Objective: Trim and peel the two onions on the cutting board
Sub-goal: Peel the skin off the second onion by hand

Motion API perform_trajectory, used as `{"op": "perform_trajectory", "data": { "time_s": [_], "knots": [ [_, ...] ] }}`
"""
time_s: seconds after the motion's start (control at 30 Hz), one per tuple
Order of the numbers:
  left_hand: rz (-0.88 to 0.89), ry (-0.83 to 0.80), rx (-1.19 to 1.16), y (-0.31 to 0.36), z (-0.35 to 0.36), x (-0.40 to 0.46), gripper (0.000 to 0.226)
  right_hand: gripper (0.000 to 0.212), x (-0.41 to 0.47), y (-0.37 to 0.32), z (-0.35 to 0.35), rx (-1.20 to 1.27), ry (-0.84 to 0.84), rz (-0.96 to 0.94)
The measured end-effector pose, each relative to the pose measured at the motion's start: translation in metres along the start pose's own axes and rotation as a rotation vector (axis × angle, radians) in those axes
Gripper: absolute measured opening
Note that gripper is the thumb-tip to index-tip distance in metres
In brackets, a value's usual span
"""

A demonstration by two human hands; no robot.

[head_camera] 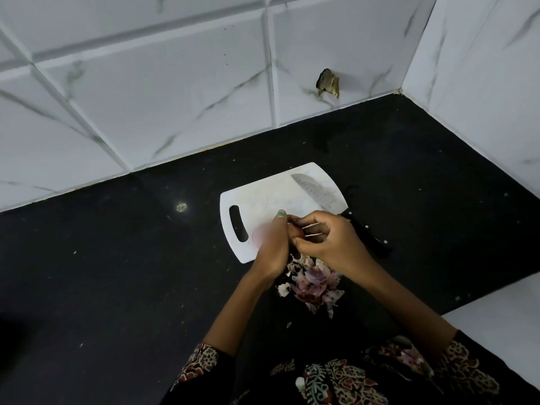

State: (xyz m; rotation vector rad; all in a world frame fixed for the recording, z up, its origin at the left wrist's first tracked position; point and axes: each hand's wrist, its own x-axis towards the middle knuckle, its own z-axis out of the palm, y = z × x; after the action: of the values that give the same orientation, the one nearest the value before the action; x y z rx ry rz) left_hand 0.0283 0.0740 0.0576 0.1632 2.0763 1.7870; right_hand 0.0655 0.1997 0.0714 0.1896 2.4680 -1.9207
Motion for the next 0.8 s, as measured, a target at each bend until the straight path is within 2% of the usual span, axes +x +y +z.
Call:
{"op": "perform_trajectory", "data": {
  "time_s": [0.17,0.47,0.57,0.63,0.8],
  "knots": [
    [0.038,-0.077,0.07,-0.003,-0.002,-0.001,0.051,0.02,0.0,0.0,-0.004,-0.053,0.004,-0.003],
    [0.026,-0.071,0.087,-0.001,0.0,-0.001,0.051,0.016,0.0,0.004,0.004,-0.2,0.084,-0.146],
    [0.002,-0.065,0.115,-0.004,-0.001,0.0,0.05,0.008,0.002,0.009,0.002,-0.267,0.17,-0.202],
    [-0.019,-0.052,0.102,-0.006,-0.001,0.001,0.052,0.009,0.004,0.012,-0.003,-0.214,0.211,-0.154],
    [0.016,-0.024,0.046,-0.002,-0.002,0.001,0.055,0.014,-0.002,0.009,0.0,-0.135,0.08,-0.187]
  ]
}}
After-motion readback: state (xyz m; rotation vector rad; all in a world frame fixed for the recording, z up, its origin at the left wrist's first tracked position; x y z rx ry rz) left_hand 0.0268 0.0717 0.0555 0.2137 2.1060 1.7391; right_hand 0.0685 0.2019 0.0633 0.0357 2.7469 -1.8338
